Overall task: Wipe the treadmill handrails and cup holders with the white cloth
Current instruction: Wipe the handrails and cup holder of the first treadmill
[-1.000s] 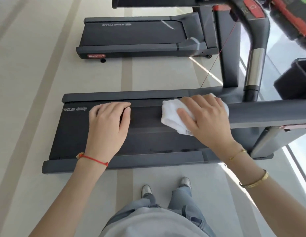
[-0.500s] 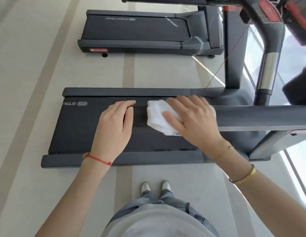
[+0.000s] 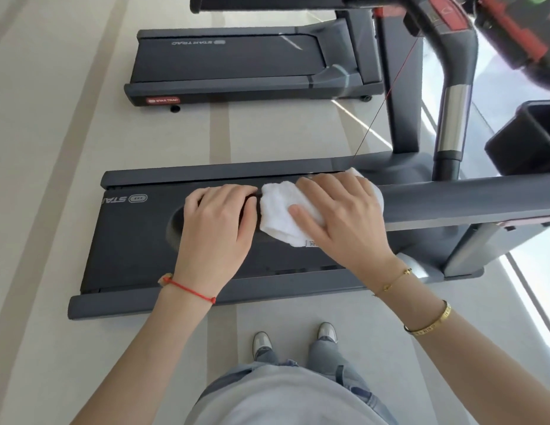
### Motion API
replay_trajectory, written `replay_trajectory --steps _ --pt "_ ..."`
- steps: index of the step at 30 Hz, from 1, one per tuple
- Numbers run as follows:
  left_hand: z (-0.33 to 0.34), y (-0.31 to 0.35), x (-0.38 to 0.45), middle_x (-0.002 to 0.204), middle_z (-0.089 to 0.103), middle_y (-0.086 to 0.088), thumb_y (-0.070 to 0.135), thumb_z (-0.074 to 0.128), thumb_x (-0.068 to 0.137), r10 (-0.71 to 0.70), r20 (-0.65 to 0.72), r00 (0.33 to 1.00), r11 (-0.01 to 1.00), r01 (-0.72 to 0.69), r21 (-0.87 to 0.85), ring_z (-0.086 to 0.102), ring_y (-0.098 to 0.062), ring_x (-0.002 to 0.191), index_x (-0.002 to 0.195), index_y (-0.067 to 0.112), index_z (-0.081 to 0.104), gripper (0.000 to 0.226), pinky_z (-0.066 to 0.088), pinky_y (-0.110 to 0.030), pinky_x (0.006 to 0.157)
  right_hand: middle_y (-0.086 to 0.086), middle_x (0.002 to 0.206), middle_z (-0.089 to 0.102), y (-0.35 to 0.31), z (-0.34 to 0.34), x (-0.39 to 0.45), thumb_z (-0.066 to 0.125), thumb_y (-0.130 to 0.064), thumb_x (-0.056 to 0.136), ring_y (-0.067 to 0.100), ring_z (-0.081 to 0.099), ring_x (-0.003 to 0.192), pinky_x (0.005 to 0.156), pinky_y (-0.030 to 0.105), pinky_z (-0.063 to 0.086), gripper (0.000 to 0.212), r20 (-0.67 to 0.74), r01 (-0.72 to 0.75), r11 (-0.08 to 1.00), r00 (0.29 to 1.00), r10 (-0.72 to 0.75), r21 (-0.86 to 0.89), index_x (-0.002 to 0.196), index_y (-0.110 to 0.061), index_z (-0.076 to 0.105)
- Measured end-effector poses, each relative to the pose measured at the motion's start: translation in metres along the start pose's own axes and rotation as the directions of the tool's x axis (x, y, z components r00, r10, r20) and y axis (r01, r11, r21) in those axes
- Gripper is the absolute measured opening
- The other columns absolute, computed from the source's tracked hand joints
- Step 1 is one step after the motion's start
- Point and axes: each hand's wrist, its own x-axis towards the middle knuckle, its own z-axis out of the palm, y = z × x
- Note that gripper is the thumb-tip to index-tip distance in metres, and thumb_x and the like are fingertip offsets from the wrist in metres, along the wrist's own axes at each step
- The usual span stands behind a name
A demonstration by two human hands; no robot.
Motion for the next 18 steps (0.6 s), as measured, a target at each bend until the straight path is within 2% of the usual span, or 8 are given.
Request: replay_trajectory --steps 4,12,18 --pt "0.017 0.031 0.009 0.107 0.069 0.004 0.024 0.043 0.1 0.042 0.036 0.998 0.999 -0.042 -0.007 0.063 -0.018 0.1 0.113 0.015 0.065 0.028 0.038 -0.036 0.098 0.0 0.102 0.066 0.045 -0.014 -0.02 0.045 -0.043 0.098 0.027 0.057 0.092 0.086 0.038 0.041 0.038 -0.024 -0.046 0.999 0.999 0.046 -0.01 0.112 -0.016 0.067" --pt "0.067 0.123 0.036 0.105 0.07 0.003 0.022 0.045 0.1 0.108 0.08 0.991 0.994 -0.104 -0.045 0.063 -0.02 0.093 0.109 0.014 0.067 0.025 0.043 -0.037 0.091 0.001 0.102 0.067 0.15 -0.045 -0.054 0.044 -0.04 0.099 0.029 0.058 0.092 0.087 0.041 0.04 0.037 -0.044 -0.093 0.995 0.995 0.091 -0.037 0.111 -0.014 0.068" --pt "0.116 0.213 0.061 0.102 0.07 0.002 0.02 0.048 0.099 0.113 0.076 0.991 0.99 -0.107 -0.089 0.064 -0.02 0.091 0.105 0.013 0.068 0.022 0.046 -0.039 0.086 -0.001 0.105 0.066 0.238 -0.071 -0.075 0.044 -0.038 0.1 0.024 0.056 0.091 0.085 0.037 0.041 0.035 0.007 -0.001 1.0 1.0 0.001 0.013 0.111 -0.016 0.067"
